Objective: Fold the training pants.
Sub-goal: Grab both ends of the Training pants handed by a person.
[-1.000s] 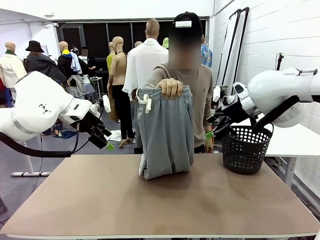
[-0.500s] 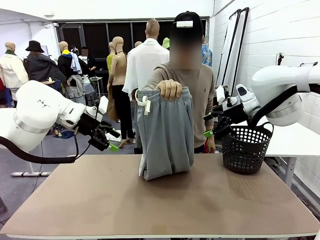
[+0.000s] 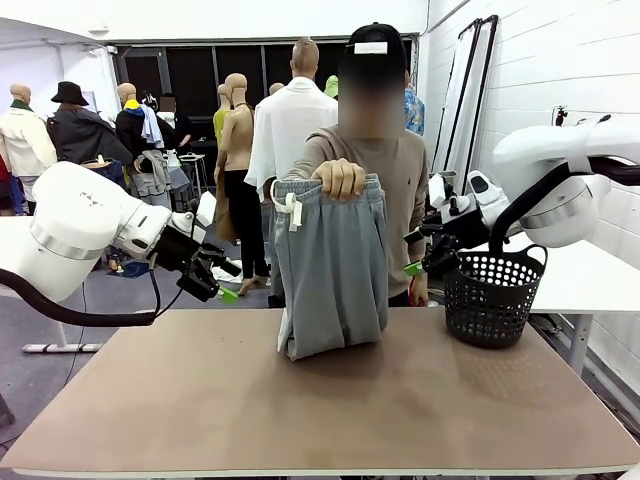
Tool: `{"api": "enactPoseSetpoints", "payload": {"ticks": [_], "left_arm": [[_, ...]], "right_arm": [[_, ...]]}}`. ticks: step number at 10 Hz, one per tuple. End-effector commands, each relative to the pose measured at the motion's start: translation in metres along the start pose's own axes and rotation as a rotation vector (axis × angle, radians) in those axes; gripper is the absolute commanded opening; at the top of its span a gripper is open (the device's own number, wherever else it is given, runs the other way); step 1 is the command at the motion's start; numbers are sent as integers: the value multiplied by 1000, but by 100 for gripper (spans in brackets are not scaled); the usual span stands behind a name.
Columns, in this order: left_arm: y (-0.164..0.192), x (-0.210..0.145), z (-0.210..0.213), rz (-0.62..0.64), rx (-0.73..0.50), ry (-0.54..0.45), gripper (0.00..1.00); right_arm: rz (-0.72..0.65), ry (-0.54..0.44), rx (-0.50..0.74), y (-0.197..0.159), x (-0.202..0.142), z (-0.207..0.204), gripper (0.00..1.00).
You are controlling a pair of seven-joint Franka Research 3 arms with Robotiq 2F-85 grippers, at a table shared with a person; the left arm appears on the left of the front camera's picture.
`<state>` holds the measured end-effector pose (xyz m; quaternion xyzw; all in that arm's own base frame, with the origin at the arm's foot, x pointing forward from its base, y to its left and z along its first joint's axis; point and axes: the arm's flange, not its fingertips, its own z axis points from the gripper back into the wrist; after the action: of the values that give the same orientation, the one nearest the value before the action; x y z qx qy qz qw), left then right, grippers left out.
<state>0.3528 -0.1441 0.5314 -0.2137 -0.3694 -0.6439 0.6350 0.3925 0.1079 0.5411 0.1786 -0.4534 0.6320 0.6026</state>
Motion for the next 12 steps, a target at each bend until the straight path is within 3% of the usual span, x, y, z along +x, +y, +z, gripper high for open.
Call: {"api": "enactPoseSetpoints", "payload": {"ticks": [1,2,6,9,12], "left_arm": [[2,-3,0,-20,0,-19,100],[0,0,0,0,0,0,100],[28,-19,-15,-65,22,-207,100],[32,-17,-22,-128,59,-264,100],[31,-2,-21,-170,61,-365,100]], "right_arm": [[18,-26,2,-1,-1,1,100],[0,0,0,0,0,0,100],[-12,-132,7,-11,-10,-9,100],[-16,-272,-20,-21,-19,-16,100],[-59,-371,49,-28,-14,-20,100]]}}
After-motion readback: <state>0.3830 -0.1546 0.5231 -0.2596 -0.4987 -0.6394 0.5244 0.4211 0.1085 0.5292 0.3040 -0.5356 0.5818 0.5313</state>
